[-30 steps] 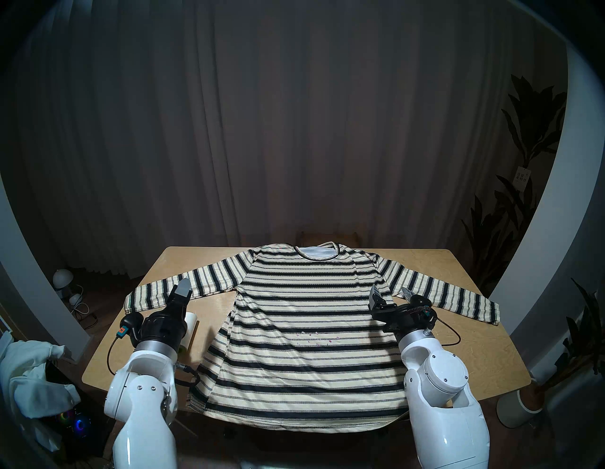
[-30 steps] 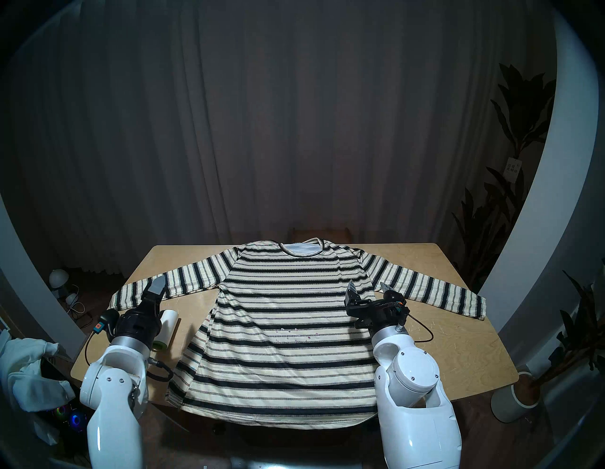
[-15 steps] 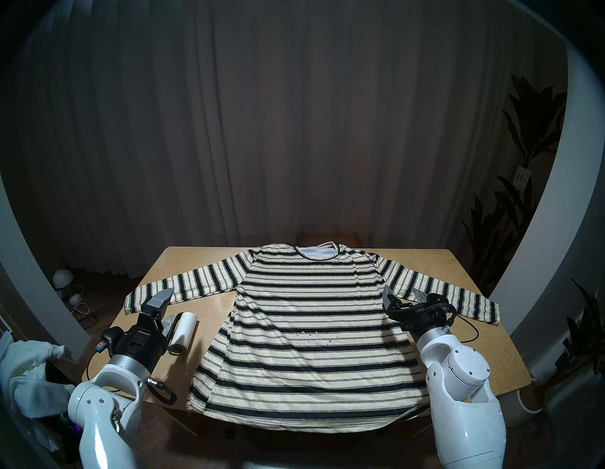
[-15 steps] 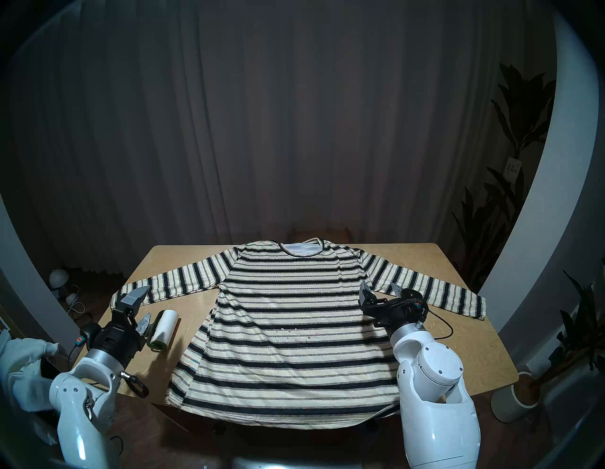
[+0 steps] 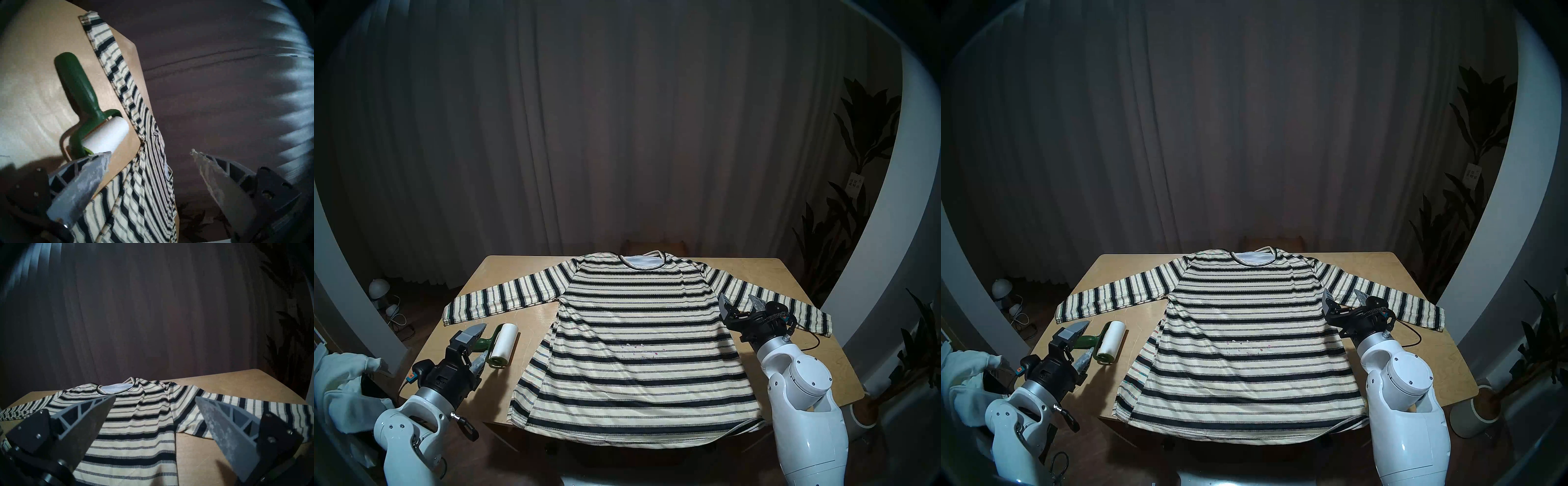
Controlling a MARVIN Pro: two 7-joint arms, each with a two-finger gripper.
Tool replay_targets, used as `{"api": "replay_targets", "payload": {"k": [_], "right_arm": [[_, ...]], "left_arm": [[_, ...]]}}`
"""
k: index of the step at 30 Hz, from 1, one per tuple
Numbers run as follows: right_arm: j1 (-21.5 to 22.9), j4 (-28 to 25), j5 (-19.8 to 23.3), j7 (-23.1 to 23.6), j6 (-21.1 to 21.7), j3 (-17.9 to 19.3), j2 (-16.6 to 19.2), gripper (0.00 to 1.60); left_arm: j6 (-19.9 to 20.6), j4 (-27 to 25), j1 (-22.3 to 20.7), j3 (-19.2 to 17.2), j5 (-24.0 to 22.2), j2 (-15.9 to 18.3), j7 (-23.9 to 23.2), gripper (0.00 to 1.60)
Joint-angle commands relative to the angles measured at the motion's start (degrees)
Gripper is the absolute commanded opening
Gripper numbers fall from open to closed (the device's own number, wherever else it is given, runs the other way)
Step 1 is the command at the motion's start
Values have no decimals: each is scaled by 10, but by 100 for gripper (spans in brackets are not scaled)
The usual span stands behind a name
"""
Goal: Use the fur roller to clean a top
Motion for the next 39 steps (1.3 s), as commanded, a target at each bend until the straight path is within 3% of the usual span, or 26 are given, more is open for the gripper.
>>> {"api": "replay_targets", "payload": {"k": [1,14,20,39], "right_arm": [[-2,-10,-20,-14,-25,-8,-9,160],[-18,-23,-36,-28,-36,-22,-17,160],[-24,-33,-43,-31,-35,-26,-14,160],[-24,-73,-33,-30,-21,-20,-15,160]], "left_arm": [[-11,9,-20,-19,-5,12,-8,160],[-14,53,-30,-16,-4,16,-9,160],[-9,74,-39,-19,-4,34,-13,160],[-25,111,-94,-2,8,56,75,160]]}}
